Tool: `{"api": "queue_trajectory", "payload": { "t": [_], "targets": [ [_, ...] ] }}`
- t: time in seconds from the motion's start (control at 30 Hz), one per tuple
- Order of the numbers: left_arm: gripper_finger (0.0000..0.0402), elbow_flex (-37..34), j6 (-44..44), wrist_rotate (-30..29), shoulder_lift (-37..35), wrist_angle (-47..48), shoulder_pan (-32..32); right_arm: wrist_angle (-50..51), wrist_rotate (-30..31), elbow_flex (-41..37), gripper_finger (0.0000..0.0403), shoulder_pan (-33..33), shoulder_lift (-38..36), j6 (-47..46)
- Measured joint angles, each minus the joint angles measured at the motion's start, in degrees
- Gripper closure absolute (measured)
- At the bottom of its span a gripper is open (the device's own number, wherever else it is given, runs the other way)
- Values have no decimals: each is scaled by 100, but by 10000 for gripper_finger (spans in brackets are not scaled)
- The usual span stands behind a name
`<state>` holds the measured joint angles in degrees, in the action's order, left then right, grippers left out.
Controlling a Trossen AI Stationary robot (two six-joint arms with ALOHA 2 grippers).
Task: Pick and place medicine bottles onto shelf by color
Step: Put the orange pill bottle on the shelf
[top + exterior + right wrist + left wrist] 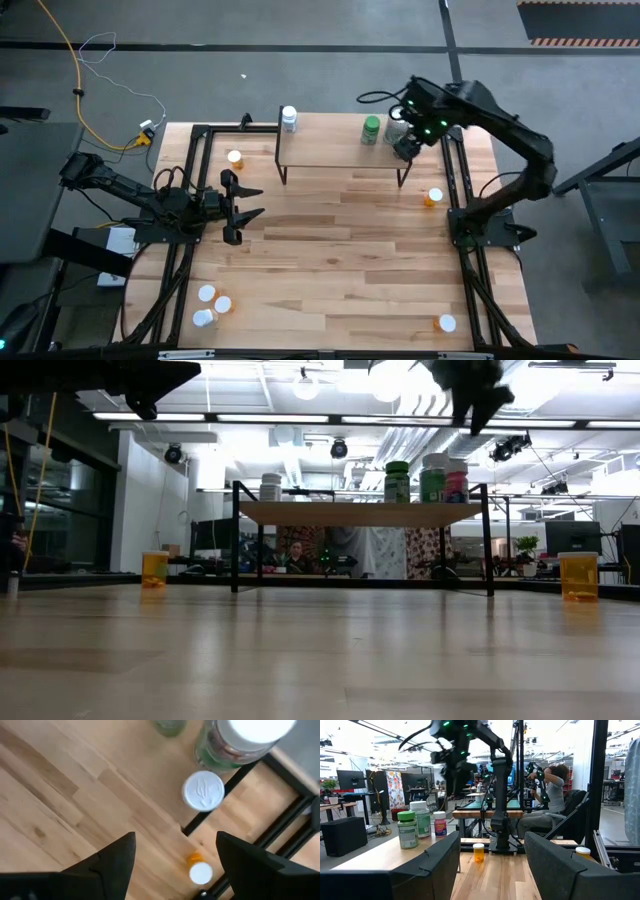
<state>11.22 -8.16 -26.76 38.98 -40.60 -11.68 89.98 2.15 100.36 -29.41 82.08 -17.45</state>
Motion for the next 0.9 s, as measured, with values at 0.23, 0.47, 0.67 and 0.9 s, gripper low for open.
{"api": "queue_trajectory", "payload": {
  "t": [0.23, 0.47, 0.67, 0.9],
  "targets": [
    [190, 0, 0, 0, 0, 0, 2, -1842, 327, -2074, 136, 1579, -1774, -304],
    [190, 0, -2, 0, 0, 0, 2, -6083, 325, -5724, 136, 3151, -3640, -493],
    [190, 0, -70, 0, 0, 5, 2, -9547, 539, -7437, 136, 3568, -3945, 269],
    [190, 0, 127, -115, 2, 52, 2, -11505, 912, -8194, 136, 3584, -3930, 854]
  ]
}}
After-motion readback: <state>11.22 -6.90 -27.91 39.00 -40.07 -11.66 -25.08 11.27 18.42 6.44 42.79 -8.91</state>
